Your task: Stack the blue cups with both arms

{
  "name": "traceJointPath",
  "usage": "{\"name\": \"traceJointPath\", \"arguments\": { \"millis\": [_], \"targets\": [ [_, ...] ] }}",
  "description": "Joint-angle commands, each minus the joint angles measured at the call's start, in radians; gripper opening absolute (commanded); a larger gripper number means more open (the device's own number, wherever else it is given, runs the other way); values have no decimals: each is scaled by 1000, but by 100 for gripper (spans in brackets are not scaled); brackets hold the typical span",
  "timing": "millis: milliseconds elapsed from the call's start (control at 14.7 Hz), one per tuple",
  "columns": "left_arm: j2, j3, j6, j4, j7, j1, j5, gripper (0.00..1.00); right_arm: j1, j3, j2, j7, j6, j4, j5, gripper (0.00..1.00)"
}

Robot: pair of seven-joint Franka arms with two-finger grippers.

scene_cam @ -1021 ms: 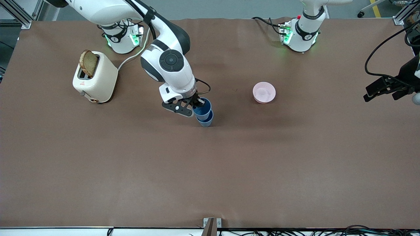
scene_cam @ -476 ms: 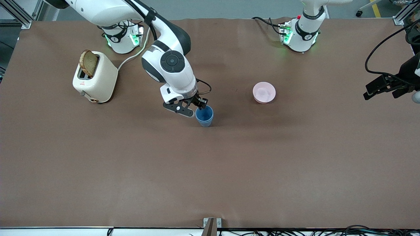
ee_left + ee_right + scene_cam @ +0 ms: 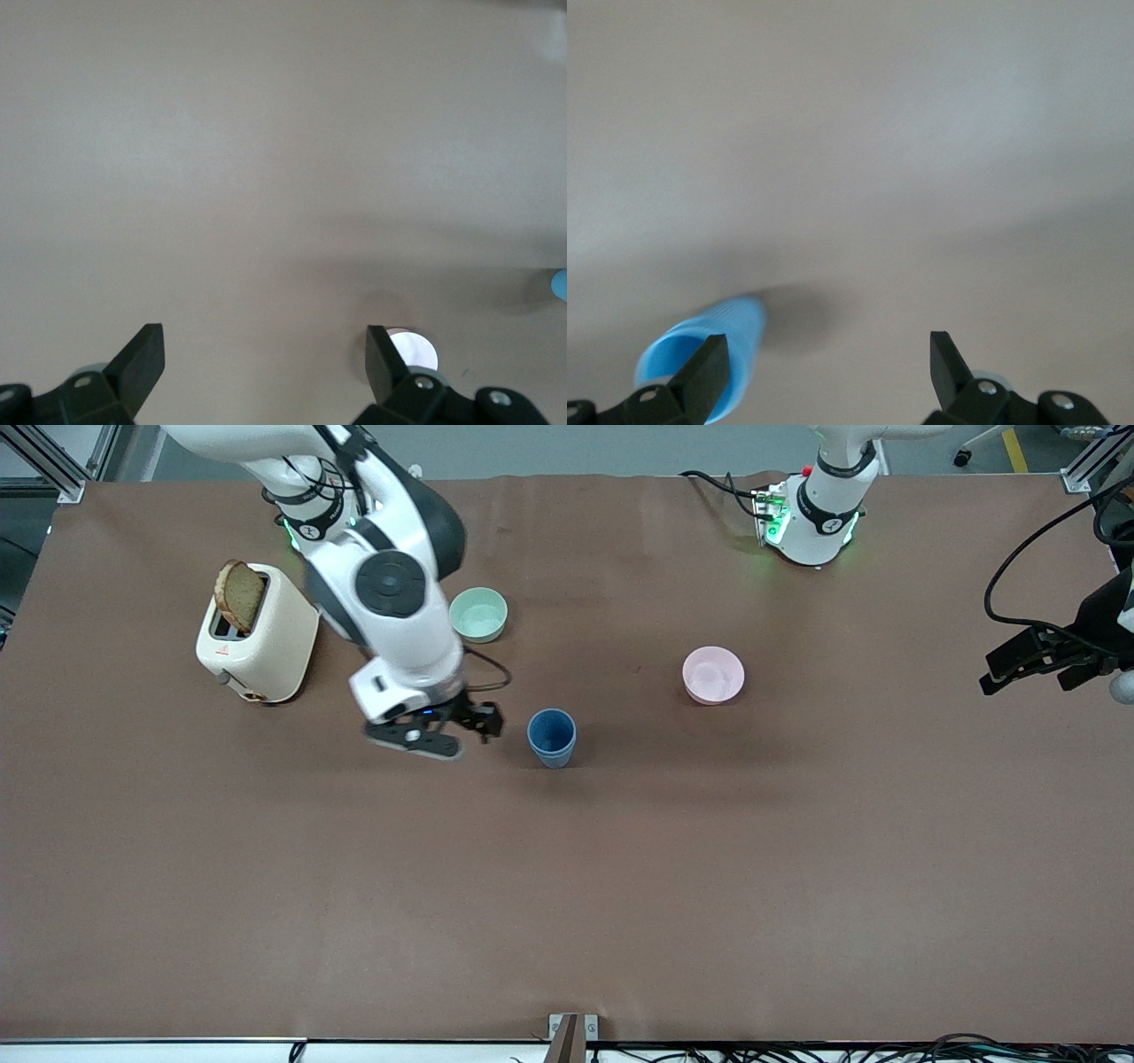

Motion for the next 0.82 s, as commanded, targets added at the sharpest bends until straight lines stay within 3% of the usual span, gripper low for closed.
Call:
{"name": "traceJointPath", "arguments": {
  "millis": [0, 272, 476, 749],
  "targets": [
    [3, 14, -20, 19, 10, -37, 19, 100, -16, -109, -136, -171, -56, -34, 6, 100],
    [0, -29, -20, 19, 15, 2, 72, 100, -39, -307, -259, -492, -121, -33, 168, 100],
    [-2, -38, -20, 21, 13, 13, 56, 100, -39, -396, -341, -574, -242, -8, 210, 100],
    [-8, -39, -20, 18, -2, 7, 55, 100, -39, -545, -359, -686, -487, 169, 351, 100]
  ]
}}
